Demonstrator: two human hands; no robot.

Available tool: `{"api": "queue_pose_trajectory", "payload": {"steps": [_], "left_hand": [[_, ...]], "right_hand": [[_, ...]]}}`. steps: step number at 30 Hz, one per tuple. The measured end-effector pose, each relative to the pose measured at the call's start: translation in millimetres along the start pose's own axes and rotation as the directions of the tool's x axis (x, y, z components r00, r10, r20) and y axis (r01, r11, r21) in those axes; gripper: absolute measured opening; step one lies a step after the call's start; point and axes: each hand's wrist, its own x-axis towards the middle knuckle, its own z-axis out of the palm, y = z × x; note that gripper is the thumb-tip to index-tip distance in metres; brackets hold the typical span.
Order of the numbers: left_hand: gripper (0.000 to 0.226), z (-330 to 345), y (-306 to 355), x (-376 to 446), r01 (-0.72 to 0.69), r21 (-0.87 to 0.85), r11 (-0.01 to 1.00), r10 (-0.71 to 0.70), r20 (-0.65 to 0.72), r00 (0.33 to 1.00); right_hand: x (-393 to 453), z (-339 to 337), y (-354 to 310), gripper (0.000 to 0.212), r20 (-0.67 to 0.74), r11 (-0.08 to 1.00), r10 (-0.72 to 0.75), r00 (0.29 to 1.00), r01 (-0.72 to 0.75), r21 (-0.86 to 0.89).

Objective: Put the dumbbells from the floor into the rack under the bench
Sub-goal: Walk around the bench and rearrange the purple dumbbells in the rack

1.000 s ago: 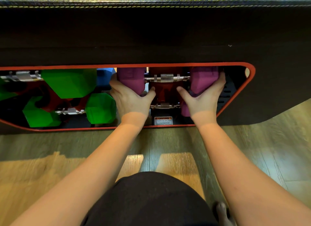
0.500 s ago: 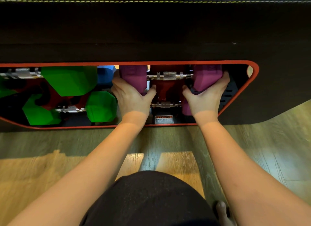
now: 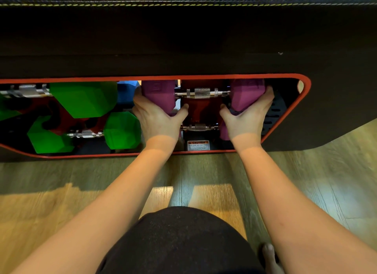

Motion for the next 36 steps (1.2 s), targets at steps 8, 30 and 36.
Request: {"api": "queue_pose_trajectory", "payload": {"steps": [8, 30, 36], "left_hand": [[0.106, -0.7, 1.4, -1.5, -0.010, 0.036, 0.999, 0.010, -0.004, 1.000], [0.107, -1.4, 2.0, -1.2, -0.024, 0.066, 0.998, 0.022, 0.027, 0.999], [0.106, -1.3, 2.0, -1.0, -0.025, 0.062, 0.998, 0.024, 0.028, 0.999]], "right_hand": [[1.2, -2.1, -0.7, 0.106, 0.008, 1.000, -0.003, 1.000, 0.003, -0.002], [2.3, -0.7, 2.3, 0.109, 0.004, 0.999, 0.004, 1.000, -0.004, 0.041], [1.6, -0.7, 1.4, 0.109, 0.006, 0.998, 0.015, 1.000, -0.016, 0.058]]}}
